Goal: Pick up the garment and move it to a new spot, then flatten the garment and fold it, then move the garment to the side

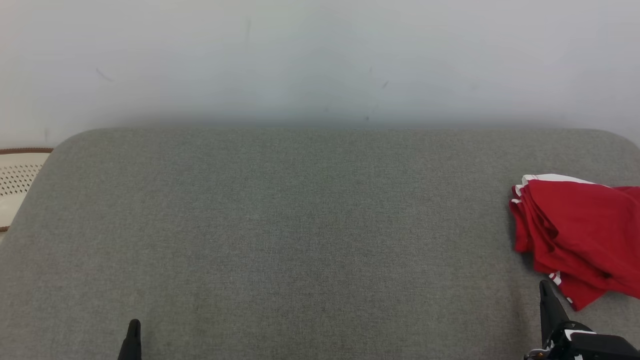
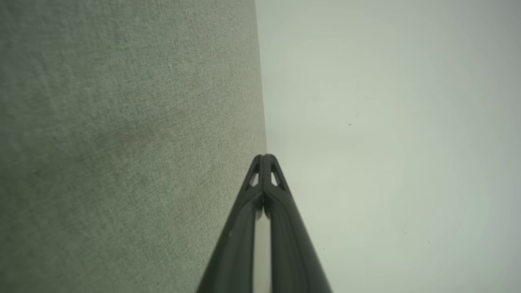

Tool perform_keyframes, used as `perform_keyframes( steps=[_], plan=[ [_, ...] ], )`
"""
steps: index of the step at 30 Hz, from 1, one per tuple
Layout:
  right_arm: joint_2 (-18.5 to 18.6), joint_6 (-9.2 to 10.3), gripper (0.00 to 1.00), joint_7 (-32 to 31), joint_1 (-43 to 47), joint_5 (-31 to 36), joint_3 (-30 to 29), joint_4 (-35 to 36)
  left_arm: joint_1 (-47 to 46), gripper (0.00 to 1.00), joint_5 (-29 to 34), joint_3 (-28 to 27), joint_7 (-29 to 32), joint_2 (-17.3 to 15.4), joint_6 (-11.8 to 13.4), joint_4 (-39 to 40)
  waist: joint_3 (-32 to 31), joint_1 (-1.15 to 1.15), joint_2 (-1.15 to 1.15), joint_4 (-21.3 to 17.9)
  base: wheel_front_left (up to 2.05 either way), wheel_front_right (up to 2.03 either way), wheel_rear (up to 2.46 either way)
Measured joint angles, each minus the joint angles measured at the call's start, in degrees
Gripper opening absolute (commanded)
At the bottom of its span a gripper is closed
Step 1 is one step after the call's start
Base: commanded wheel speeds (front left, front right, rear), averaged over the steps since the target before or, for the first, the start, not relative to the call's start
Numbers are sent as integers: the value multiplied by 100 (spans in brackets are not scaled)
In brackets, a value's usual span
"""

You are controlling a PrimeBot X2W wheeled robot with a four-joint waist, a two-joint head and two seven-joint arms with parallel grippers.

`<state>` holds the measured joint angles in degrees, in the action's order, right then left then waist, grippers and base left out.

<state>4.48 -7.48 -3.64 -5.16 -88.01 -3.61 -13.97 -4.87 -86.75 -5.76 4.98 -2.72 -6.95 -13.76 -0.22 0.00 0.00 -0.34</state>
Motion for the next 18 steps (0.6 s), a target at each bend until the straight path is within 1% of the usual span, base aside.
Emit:
perform_keyframes(
  steps=[14,18],
  plan=[
    [-23,0,0,-166,-14,-568,-127,56,-32,0,-546,-53,136,-4,-51,44,36,0,0,34,0,0,0],
    [-29,0,0,-174,-15,-577,-137,57,-41,0,-568,-54,135,-4,-51,46,36,0,0,34,0,0,0]
  ],
)
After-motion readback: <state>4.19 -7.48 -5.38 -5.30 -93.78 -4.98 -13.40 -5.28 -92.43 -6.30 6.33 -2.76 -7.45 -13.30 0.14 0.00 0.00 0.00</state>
